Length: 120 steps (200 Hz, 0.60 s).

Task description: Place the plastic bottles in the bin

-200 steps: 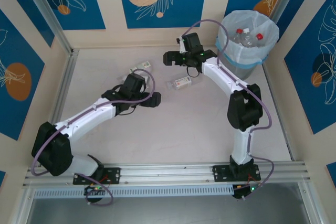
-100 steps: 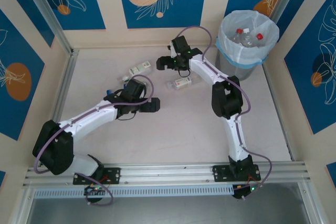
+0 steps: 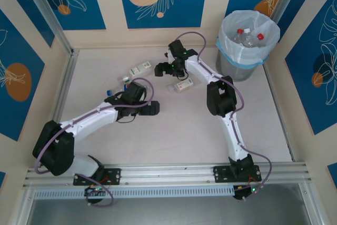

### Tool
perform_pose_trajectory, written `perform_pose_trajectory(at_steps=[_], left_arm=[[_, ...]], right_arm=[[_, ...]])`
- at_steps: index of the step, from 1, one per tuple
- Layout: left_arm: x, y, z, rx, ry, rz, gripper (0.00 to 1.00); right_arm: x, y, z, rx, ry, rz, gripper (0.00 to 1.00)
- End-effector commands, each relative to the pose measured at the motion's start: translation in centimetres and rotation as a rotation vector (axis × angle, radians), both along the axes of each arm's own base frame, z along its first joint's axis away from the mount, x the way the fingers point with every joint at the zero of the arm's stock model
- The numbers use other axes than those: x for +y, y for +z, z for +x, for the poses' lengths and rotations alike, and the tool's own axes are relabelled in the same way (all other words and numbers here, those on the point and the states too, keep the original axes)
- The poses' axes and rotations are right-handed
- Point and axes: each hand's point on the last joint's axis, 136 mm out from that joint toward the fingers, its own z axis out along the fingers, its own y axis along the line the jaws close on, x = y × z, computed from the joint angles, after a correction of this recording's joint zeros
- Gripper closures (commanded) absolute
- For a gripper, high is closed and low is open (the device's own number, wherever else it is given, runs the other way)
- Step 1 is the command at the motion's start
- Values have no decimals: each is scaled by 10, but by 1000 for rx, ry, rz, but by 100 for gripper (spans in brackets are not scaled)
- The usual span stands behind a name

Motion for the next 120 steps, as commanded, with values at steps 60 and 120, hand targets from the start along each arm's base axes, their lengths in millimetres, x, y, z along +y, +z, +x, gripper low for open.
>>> perform_pose_trajectory(at_steps=[60, 120], left_arm=[[2, 6, 2, -13, 23, -27, 1], [-4, 10, 8, -33, 19, -48, 1]], right_arm=[[1, 7, -60, 106, 121, -41, 1], [-31, 42, -97, 49, 79, -71, 1]])
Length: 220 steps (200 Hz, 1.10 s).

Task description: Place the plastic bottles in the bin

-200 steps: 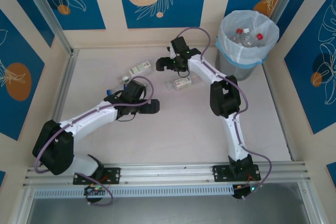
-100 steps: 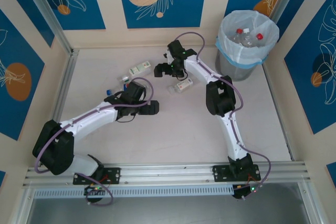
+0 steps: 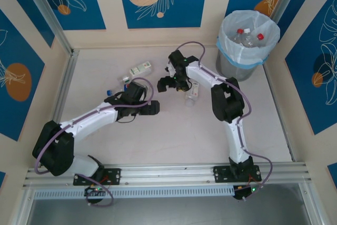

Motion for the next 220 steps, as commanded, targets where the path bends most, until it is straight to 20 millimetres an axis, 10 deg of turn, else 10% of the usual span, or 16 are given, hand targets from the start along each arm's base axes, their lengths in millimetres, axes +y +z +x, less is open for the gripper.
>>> perform_pose_trajectory(at_steps=[1, 34, 125, 220], left_arm=[[-3, 9, 7, -30, 6, -35, 1], [-11, 7, 10, -15, -4, -56, 1], [-6, 4, 7, -8, 0, -36, 1], [-13, -3, 11, 12, 1, -49, 1]], right_arm=[[-7, 50, -4, -107, -17, 35, 1], [-30, 82, 2, -247, -135, 59, 1], [-120, 24, -36, -99, -199, -237, 2], [-120, -20, -62, 9, -238, -252, 24]])
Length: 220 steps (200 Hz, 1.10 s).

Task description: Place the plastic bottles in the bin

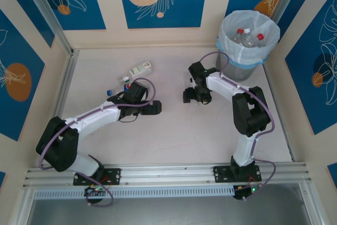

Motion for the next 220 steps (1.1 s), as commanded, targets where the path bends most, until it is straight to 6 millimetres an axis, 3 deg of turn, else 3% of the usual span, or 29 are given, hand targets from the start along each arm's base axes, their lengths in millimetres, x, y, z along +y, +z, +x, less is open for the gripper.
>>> perform_pose_trajectory(at_steps=[1, 34, 106, 167, 220], left_arm=[[-4, 9, 8, -12, 9, -29, 1], [-12, 12, 5, -16, -29, -68, 1], [-11, 15, 1, -29, -41, -74, 1], [-10, 12, 2, -24, -34, -68, 1], [-12, 13, 4, -26, -36, -75, 1]], right_arm=[[1, -4, -3, -3, -25, 0, 24], [7, -13, 0, -7, -34, 31, 35], [9, -39, 9, 0, -56, 6, 38], [3, -47, 5, 1, -54, -19, 46], [4, -43, 4, -27, -34, -20, 59]])
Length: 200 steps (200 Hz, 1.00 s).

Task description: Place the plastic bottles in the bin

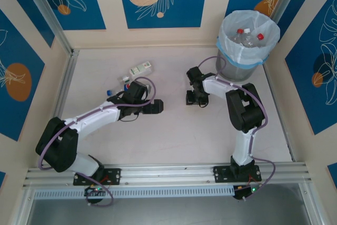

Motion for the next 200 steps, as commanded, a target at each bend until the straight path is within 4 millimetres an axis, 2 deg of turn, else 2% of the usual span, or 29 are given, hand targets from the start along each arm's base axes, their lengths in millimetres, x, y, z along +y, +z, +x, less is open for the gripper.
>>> perform_pose_trajectory(at_steps=[1, 61, 96, 136, 200], left_arm=[[-1, 4, 2, -5, -4, -14, 1], [2, 6, 2, -13, 7, -9, 1], [2, 9, 4, -22, 13, -9, 1], [5, 12, 8, -40, 38, -4, 1], [12, 24, 13, -101, 83, -19, 1]], right_arm=[[4, -4, -5, -7, 23, 6, 60], [7, 17, 0, -109, 43, 37, 82], [13, 38, 2, -189, 84, 75, 100], [18, 70, 5, -292, 104, 117, 100], [23, 146, 9, -478, 94, 218, 100]])
